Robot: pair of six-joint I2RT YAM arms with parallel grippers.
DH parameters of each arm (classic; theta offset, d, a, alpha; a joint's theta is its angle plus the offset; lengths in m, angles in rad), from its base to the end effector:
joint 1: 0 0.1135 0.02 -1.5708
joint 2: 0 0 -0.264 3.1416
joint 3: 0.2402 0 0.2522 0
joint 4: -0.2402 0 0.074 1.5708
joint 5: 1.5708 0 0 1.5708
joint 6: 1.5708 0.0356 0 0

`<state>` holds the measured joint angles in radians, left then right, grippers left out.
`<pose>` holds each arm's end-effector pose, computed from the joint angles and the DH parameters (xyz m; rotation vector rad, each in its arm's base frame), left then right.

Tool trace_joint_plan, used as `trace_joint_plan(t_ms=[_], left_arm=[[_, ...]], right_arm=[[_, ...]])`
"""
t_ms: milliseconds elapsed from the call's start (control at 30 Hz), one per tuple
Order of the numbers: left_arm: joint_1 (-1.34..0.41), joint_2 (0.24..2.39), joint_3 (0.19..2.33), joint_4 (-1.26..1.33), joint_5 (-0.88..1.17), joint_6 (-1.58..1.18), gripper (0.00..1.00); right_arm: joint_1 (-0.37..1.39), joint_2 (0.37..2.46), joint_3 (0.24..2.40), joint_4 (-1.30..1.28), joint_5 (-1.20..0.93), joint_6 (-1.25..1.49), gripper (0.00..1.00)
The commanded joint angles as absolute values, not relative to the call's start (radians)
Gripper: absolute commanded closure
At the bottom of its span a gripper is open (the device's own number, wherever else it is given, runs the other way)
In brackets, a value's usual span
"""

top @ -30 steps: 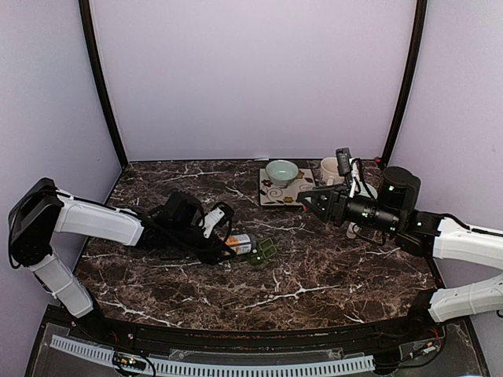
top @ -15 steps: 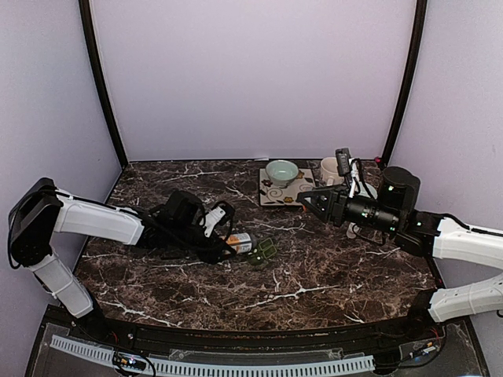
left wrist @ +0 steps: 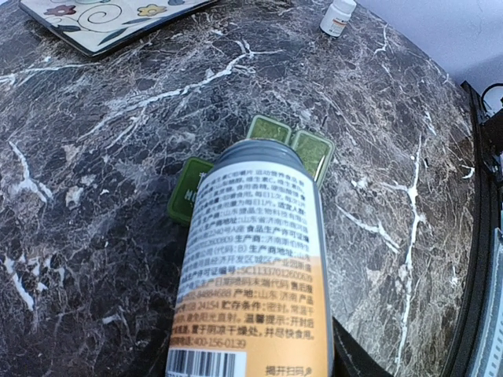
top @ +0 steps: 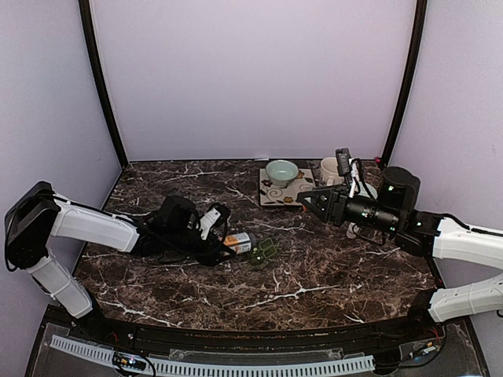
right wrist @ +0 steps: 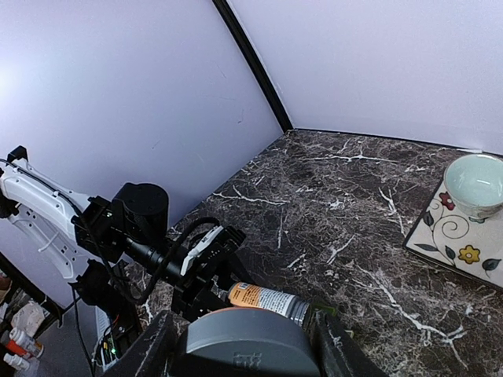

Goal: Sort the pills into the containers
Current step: Pour the pill into the compartment of the pill container.

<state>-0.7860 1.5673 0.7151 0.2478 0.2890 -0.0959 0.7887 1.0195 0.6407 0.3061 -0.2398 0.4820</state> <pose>0.2151 -0.2297 0.1712 0.9258 2.0661 -0.8026 0.1630 0.1761 0.2957 -0.4648 1.7135 1.1447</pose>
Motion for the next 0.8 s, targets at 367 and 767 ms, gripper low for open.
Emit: trace_joint_plan(t_ms=[367,767], left_arm=[[-0.719,1.439,0.529,0.684,0.573,-0.241,1.0],[-0.672,1.503,0.549,0.916,0.884,-0.447,1.0]], right_arm=[[0.783,1.057,0.678,0.319,-0.276,0.492,0.58],[0.814,1.096,0.721,0.317,-0.336,0.495,0.58]])
